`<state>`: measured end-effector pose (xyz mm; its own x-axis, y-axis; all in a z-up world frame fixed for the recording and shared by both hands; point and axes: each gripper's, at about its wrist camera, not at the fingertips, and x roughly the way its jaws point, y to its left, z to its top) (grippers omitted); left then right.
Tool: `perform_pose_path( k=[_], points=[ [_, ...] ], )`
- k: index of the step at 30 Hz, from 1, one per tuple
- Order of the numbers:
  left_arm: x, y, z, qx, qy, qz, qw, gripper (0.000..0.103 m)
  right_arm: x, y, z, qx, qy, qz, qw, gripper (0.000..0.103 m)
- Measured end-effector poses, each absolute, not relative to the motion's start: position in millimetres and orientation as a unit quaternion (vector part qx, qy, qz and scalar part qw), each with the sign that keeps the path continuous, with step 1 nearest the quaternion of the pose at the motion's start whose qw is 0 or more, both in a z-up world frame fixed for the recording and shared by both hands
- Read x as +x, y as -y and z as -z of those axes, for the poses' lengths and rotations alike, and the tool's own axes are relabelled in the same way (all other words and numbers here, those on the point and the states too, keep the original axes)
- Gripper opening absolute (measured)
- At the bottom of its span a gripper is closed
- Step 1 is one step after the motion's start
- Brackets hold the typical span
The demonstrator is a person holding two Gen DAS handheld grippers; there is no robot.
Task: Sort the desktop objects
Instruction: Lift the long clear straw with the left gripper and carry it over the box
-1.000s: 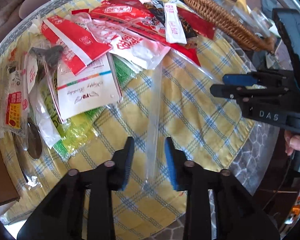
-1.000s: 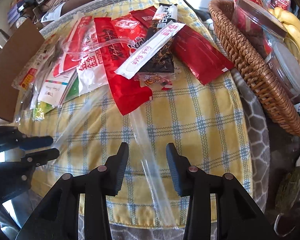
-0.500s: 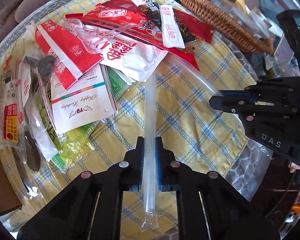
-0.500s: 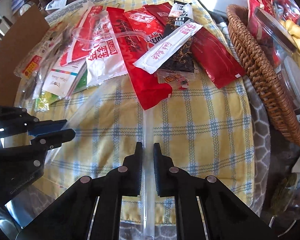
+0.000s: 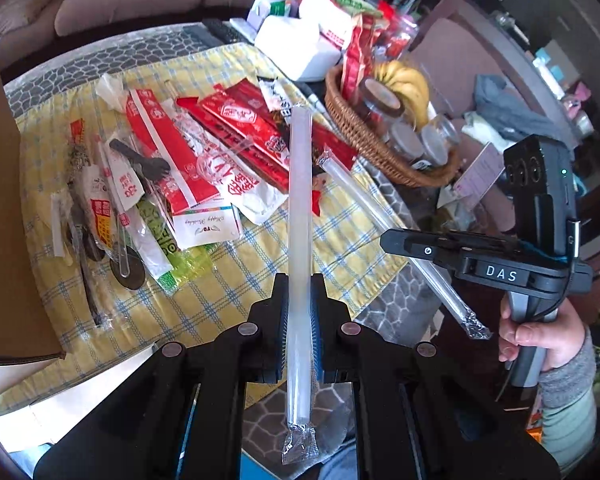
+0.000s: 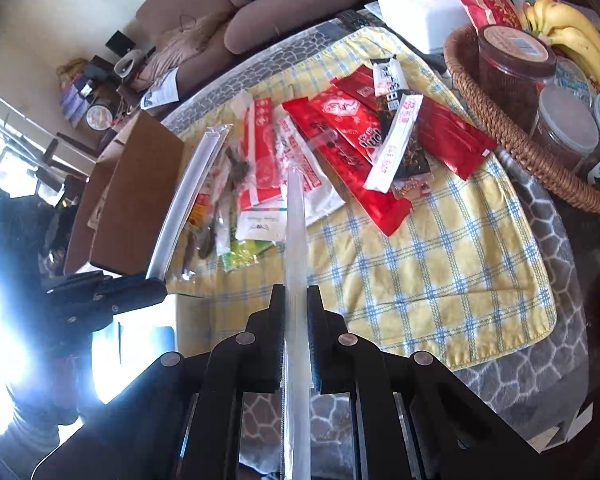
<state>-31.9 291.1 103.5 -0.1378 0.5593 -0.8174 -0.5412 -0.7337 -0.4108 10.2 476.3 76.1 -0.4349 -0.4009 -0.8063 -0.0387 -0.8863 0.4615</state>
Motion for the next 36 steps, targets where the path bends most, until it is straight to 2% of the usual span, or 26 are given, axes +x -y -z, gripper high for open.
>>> perform_pose_path(
  k=[8, 15, 23, 29, 36],
  points=[
    [-57.4, -186.3, -167.4, -0.499, 0.041, -0.809, 0.308, 0.010, -21.9, -402.2, -158.3, 0.476, 0.214, 0.837, 0.166, 0.009],
    [-90.3, -50.2, -171.9, -0.500, 0.044, -0.839, 0.210, 0.010, -76.4, -276.9, -185.9, 0.474, 0.205, 0.823, 0.238, 0.009],
    [-136.9, 53.9, -144.2, -0.514, 0.068, -0.845, 0.134, 0.010, -143.5, -152.1, -151.7, 0.491, 0.270, 0.776, 0.287, 0.009],
    [-183.8, 77.3, -109.1, -0.542, 0.068, -0.828, 0.124, 0.010, -199.8, -90.2, -106.7, 0.501, 0.349, 0.743, 0.273, 0.009],
    [-222.7, 73.8, -75.9, -0.570, 0.057, -0.809, 0.132, 0.010, -252.7, -68.6, -51.3, 0.499, 0.427, 0.725, 0.206, 0.010]
  ],
)
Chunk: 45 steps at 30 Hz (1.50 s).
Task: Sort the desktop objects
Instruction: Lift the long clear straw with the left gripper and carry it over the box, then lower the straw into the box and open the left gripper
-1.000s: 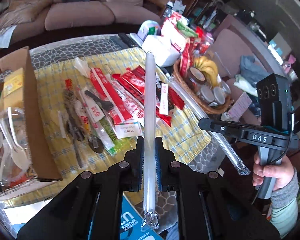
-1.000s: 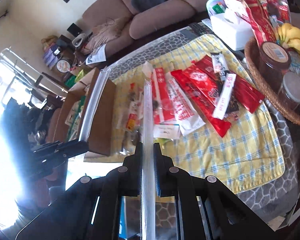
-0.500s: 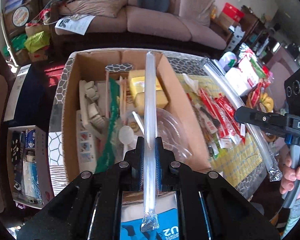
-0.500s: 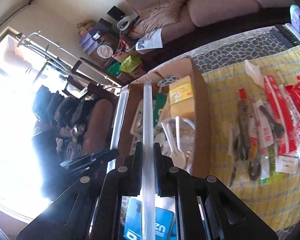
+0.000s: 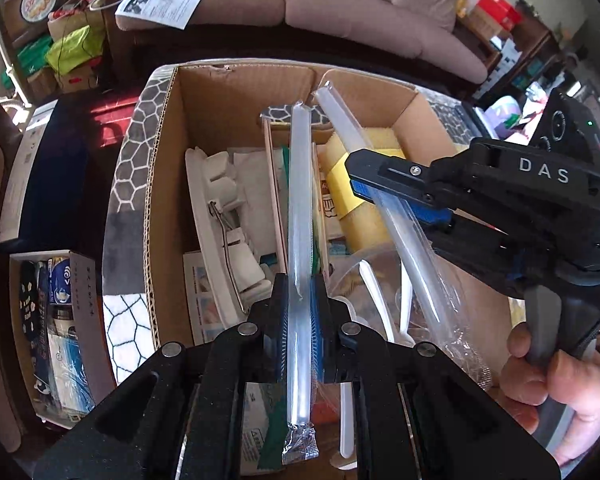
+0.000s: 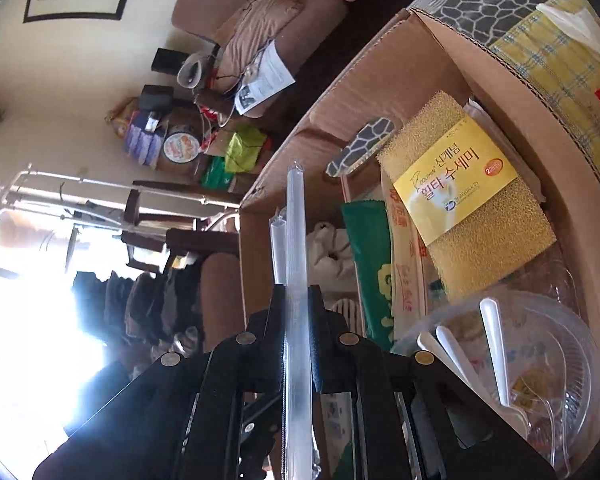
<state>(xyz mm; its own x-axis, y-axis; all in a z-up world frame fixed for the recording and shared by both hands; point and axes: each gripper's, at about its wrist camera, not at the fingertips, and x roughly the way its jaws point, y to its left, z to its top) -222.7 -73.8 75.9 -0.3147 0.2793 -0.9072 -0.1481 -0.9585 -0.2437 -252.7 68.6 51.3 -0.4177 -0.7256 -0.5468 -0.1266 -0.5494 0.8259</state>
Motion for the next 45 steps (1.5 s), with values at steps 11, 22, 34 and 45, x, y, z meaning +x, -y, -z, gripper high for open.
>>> perform_pose_path(
  k=[11, 22, 34, 45],
  points=[
    [-241.6, 65.8, -53.5, -0.589, 0.032, -0.797, 0.132, 0.010, -260.6, -80.0, -21.4, 0.497, 0.464, 0.721, 0.139, 0.011],
    [-235.1, 74.1, -58.8, -0.597, 0.048, -0.789, 0.134, 0.011, -249.7, -68.1, -16.1, 0.516, 0.481, 0.692, 0.152, 0.016],
    [-214.6, 99.6, -91.7, -0.570, 0.062, -0.810, 0.119, 0.032, -232.0, -76.2, -43.5, 0.522, 0.437, 0.716, 0.154, 0.043],
    [-170.8, 100.9, -116.0, -0.556, 0.058, -0.820, 0.121, 0.050, -197.2, -103.5, -92.6, 0.523, 0.330, 0.767, 0.170, 0.063]
  ],
)
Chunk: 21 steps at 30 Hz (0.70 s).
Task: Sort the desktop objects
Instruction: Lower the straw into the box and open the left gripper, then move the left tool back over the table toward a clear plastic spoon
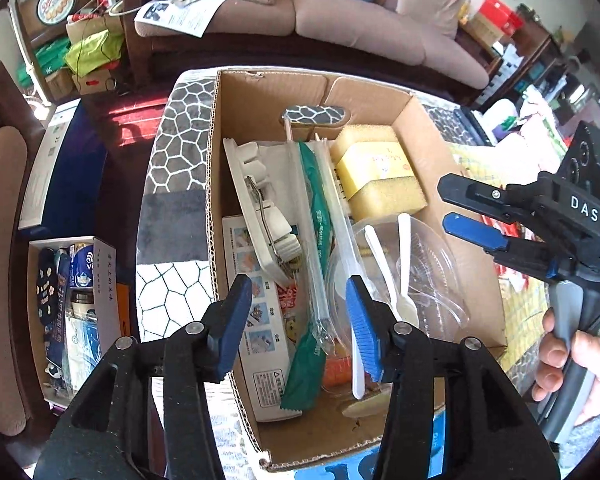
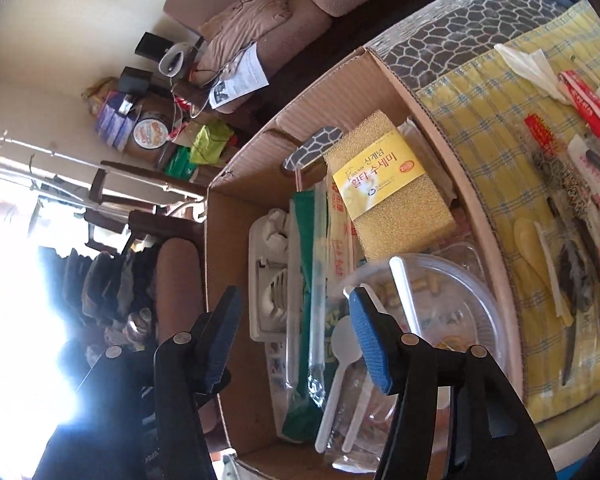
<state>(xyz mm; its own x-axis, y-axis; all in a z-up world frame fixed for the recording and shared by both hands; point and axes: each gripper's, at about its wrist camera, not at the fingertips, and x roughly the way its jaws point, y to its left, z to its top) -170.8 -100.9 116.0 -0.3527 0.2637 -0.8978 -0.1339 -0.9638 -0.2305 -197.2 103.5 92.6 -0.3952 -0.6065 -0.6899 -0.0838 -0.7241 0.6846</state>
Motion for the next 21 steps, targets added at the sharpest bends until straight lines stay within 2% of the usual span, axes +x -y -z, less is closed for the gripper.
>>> perform_pose_path(
  k=[2, 9, 11, 16, 17, 19, 21],
  points=[
    [-161.3, 97.6, -120.7, -0.552, 0.062, -0.822, 0.123, 0.063, -186.8, -109.0, -99.3, 0.522, 0.308, 0.776, 0.172, 0.070],
    [-134.4, 76.8, -130.1, -0.551, 0.062, -0.823, 0.122, 0.071, -154.1, -131.4, -111.9, 0.523, 0.254, 0.798, 0.162, 0.081],
    [-127.2, 68.5, -133.4, -0.547, 0.060, -0.825, 0.124, 0.078, -145.7, -137.3, -113.3, 0.524, 0.236, 0.803, 0.159, 0.083],
    [-109.1, 46.9, -142.0, -0.542, 0.057, -0.829, 0.129, 0.087, -123.9, -157.2, -116.8, 0.524, 0.208, 0.811, 0.156, 0.088],
    [-105.8, 41.8, -143.6, -0.541, 0.056, -0.829, 0.130, 0.093, -119.9, -162.8, -117.5, 0.524, 0.204, 0.812, 0.155, 0.088],
    [-98.9, 30.7, -147.1, -0.535, 0.054, -0.832, 0.136, 0.099, -112.1, -174.5, -120.1, 0.522, 0.190, 0.818, 0.150, 0.089],
    [-92.7, 16.2, -149.1, -0.532, 0.047, -0.834, 0.140, 0.101, -103.4, -187.7, -121.7, 0.520, 0.177, 0.823, 0.144, 0.090]
  ],
)
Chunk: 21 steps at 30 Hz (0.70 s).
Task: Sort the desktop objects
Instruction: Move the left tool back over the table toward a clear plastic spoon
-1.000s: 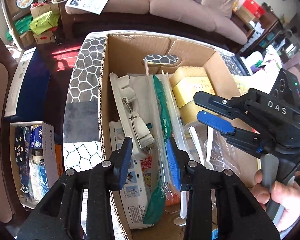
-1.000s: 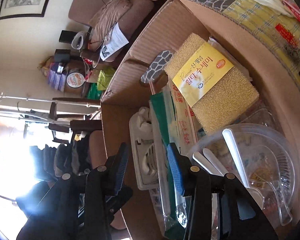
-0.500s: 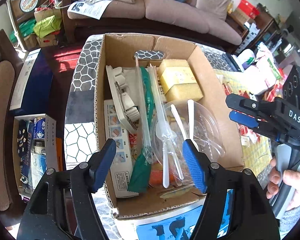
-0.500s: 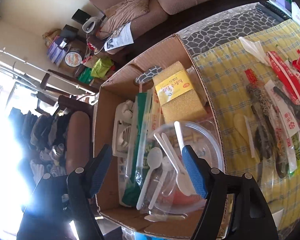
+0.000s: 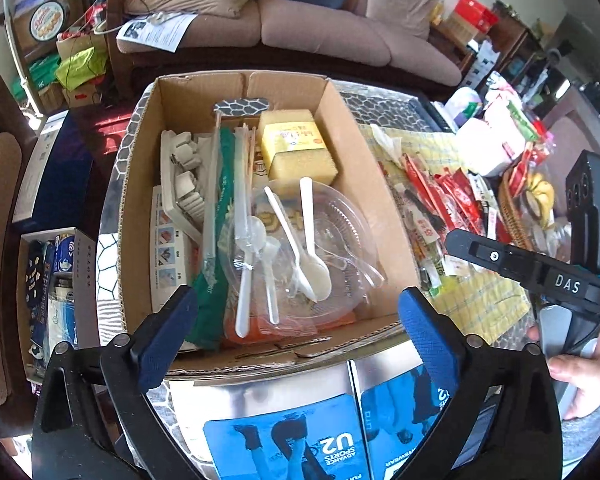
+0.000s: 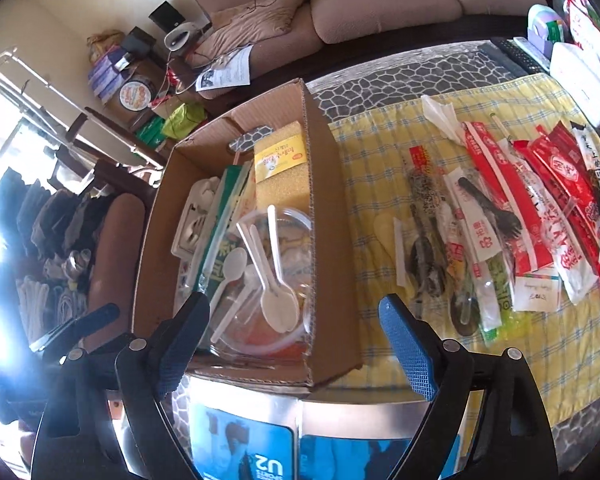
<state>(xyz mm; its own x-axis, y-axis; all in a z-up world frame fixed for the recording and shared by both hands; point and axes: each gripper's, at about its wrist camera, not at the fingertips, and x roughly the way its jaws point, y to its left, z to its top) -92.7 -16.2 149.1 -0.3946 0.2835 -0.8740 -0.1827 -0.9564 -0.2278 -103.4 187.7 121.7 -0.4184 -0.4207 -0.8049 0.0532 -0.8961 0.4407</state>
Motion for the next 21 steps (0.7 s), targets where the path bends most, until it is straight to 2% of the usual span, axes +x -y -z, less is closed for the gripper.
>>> perform_pose_path(
  k=[12, 21],
  points=[
    [-64.8, -110.1, -145.4, -0.514, 0.003, -0.833, 0.203, 0.101, -66.0, -306.3, -105.6, 0.521, 0.155, 0.835, 0.089, 0.090],
    [-73.3, -193.3, -113.0, -0.538, -0.017, -0.812, 0.225, 0.101, -55.2, -385.3, -78.7, 0.525, 0.146, 0.837, 0.053, 0.090]
  ],
)
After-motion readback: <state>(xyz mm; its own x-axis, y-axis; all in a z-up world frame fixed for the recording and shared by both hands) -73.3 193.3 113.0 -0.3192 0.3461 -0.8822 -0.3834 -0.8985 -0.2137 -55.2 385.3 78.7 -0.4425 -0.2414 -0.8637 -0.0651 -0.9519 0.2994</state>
